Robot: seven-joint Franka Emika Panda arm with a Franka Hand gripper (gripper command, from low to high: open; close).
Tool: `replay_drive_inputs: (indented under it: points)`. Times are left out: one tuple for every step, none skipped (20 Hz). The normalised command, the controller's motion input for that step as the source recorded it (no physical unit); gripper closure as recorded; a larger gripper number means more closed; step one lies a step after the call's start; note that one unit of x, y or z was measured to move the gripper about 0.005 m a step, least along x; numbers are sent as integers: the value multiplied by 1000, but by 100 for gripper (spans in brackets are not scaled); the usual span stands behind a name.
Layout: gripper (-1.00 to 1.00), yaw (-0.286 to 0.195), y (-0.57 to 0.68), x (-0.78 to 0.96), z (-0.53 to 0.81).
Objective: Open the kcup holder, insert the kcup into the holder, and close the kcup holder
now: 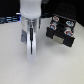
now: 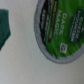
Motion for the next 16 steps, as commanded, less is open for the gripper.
replay_drive_inputs:
  points:
    - [-100, -158, -34, -126, -50]
    - [-100, -170, -33, -124, -57]
    - [-100, -167, -22, -112, -51]
    - [-100, -159, -36, -127, -22]
    - [-100, -162, -32, -152, -5]
    - [-100, -157, -29, -172, 3]
    - [-100, -146, -27, -186, 7]
    - [100, -110, -16, -136, -6]
    - [100, -119, -25, -178, 8]
    - [100, -86, -20, -121, -10]
    - [100, -89, -18, -112, -10]
    - [-100, -149, -38, -178, -21]
    - [-100, -131, -35, -167, 1]
    - [100, -61, -23, -81, -10]
    - [100, -56, -20, -63, -13]
    - [100, -63, -20, -76, -15]
